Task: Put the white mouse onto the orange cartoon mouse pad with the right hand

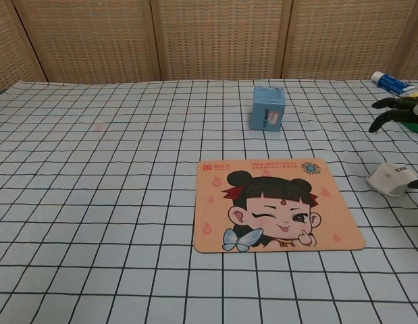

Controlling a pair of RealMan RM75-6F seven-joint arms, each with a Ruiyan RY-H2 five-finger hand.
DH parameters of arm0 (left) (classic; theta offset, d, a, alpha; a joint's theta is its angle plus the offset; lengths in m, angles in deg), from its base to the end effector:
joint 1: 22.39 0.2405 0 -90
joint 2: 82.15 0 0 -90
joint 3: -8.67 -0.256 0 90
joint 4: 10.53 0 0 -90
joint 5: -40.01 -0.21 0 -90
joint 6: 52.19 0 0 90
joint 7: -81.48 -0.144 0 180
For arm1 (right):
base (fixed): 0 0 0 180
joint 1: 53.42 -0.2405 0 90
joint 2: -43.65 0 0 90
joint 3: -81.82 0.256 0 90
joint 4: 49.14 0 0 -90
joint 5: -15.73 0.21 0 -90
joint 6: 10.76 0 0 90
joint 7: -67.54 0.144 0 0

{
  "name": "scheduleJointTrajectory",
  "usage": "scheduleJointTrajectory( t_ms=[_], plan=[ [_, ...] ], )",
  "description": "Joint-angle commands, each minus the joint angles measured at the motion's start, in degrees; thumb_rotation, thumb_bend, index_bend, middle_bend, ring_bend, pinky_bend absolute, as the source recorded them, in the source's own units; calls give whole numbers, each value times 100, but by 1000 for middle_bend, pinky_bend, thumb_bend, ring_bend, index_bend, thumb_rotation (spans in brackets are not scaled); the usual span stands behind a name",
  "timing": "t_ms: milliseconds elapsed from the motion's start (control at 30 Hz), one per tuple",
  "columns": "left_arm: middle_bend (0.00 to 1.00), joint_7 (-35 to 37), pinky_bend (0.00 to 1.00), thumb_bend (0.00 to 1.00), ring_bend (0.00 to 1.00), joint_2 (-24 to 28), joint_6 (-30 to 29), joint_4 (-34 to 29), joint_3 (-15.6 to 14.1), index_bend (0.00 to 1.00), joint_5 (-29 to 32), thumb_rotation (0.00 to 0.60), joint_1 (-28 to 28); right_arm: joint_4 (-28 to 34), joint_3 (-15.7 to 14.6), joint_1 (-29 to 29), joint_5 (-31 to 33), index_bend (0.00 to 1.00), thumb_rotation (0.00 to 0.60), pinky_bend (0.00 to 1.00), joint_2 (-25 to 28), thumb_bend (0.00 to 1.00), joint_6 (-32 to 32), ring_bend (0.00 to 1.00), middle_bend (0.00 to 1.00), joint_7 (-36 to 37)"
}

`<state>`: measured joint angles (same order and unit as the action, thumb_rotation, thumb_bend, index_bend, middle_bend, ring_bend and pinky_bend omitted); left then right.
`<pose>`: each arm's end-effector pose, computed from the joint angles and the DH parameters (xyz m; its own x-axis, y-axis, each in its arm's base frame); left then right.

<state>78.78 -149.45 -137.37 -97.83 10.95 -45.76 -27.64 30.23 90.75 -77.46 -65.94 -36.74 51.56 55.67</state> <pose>-0.3234 0.1822 0.1486 0.4672 0.0049 0.8841 0.8841 -0.0075 -0.4672 -0.2626 -0.2993 0.0524 0.5423 -0.1364 0.8290 -0.8276 -0.2568 0.4991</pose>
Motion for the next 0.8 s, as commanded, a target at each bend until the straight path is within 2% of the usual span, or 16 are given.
scheduleJointTrajectory(
  t_ms=[33, 200, 567, 800],
  plan=[
    [0, 6, 0, 0, 0, -3, 8, 9, 4, 0, 10, 600, -3, -145, 22, -98, 84, 267, 600, 0, -74, 324, -114, 0, 106, -83],
    [0, -3, 0, 0, 0, -23, 54, 38, 7, 0, 38, 600, -20, -366, -58, -193, 178, 267, 600, 0, -100, 379, -273, 0, 106, -232],
    [0, -112, 0, 0, 0, -84, 110, 65, -1, 0, 57, 600, -48, -640, -232, -296, 112, 246, 600, 0, -60, 380, -412, 0, 82, -111],
    [0, -187, 0, 0, 0, -124, 160, 88, -2, 0, 94, 600, -67, -998, -313, -429, 47, 241, 600, 0, -237, 379, -544, 0, 82, 23]
  ],
)
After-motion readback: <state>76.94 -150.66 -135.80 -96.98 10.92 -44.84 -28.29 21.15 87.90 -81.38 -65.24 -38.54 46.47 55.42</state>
